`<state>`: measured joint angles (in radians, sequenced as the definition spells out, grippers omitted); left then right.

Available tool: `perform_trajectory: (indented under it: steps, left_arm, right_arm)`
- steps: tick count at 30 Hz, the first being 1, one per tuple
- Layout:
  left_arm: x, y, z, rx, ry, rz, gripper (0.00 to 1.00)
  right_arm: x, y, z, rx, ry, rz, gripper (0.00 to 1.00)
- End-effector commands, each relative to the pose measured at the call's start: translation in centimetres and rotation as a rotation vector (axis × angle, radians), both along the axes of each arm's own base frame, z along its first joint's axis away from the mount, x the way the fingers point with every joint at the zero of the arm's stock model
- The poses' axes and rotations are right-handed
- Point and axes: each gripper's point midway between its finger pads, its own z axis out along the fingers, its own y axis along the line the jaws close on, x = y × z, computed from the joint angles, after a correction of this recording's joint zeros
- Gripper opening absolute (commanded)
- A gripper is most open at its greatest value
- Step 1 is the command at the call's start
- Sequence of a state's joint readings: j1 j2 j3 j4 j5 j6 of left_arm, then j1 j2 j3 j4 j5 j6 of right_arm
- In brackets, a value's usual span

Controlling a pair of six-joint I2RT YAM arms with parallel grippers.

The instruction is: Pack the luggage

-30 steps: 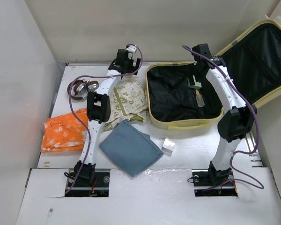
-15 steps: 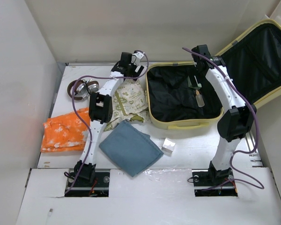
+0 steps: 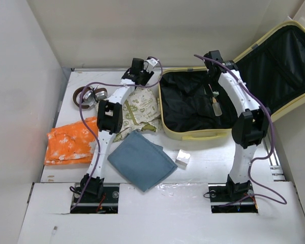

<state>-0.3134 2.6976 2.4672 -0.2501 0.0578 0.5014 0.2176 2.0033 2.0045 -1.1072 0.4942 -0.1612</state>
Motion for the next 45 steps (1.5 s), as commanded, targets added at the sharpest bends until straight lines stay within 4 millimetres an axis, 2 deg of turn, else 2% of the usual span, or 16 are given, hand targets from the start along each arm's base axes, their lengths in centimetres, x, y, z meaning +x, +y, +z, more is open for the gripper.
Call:
perform_trajectory:
  steps: [1, 4, 5, 7, 12, 17, 18, 21, 24, 28, 30, 31, 32, 36, 40, 45]
  left_arm:
    - [0.0, 0.1, 1.9, 0.003, -0.04, -0.01, 0.36]
    - [0.1, 0.2, 3.2, 0.0, -0.068, -0.001, 0.19]
    - [0.2, 0.4, 3.8, 0.002, -0.082, 0.008, 0.08]
    - [0.2, 0.9, 4.8, 0.004, -0.1, 0.036, 0.0]
    - [0.1, 0.8, 9.3, -0.037, -0.162, 0.046, 0.0]
    - [-0.4, 0.4, 17.1, -0.115, -0.274, 0.039, 0.0]
    - [-0.7, 0.5, 19.9, -0.132, -0.321, 0.038, 0.0]
    - [-2.2, 0.3, 24.5, -0.167, -0.379, 0.003, 0.0]
    - [-3.9, -0.1, 26.3, -0.185, -0.367, -0.043, 0.0]
    - [-8.9, -1.1, 29.3, -0.172, -0.33, -0.219, 0.0]
    - [-12.6, -3.4, 28.8, -0.146, -0.269, -0.375, 0.0]
    - [-14.3, -4.0, 27.2, -0.115, -0.226, -0.444, 0.0]
    - [-16.5, -4.2, 28.9, -0.051, -0.276, -0.542, 0.0]
    - [-24.6, -7.3, 26.2, -0.041, -0.113, -0.853, 0.0]
    - [-29.3, -9.5, 25.9, -0.007, -0.072, -0.998, 0.0]
    - [-32.6, -12.3, 26.3, -0.01, -0.077, -1.094, 0.0]
  right_arm:
    - [0.3, 0.0, 2.0, -0.015, -0.04, 0.003, 0.88]
    - [0.2, -0.1, 2.5, -0.013, -0.05, 0.003, 0.88]
    - [-0.1, -0.1, 2.6, -0.013, -0.049, 0.003, 0.88]
    - [-0.3, -0.2, 2.8, -0.013, -0.052, 0.003, 0.88]
    - [-0.9, 0.2, 4.5, 0.008, -0.107, 0.016, 0.88]
    - [-0.8, 3.3, 6.9, 0.132, -0.21, 0.128, 0.88]
    - [-0.8, 4.1, 7.6, 0.159, -0.235, 0.152, 0.88]
    - [-1.4, 5.6, 9.5, 0.232, -0.296, 0.21, 0.88]
    - [-2.5, 6.4, 10.9, 0.27, -0.328, 0.248, 0.88]
    - [-3.5, 8.2, 12.7, 0.394, -0.401, 0.292, 0.88]
    - [-4.3, 9.0, 13.5, 0.478, -0.437, 0.301, 0.88]
    - [-4.8, 10.5, 13.8, 0.561, -0.439, 0.346, 0.88]
    - [-4.4, 11.2, 14.9, 0.621, -0.493, 0.375, 0.88]
    - [-6.3, 15.4, 15.8, 0.901, -0.546, 0.462, 0.9]
    - [-6.7, 17.8, 15.4, 1.022, -0.555, 0.479, 0.91]
    - [-8.0, 21.7, 15.2, 1.175, -0.483, 0.565, 0.94]
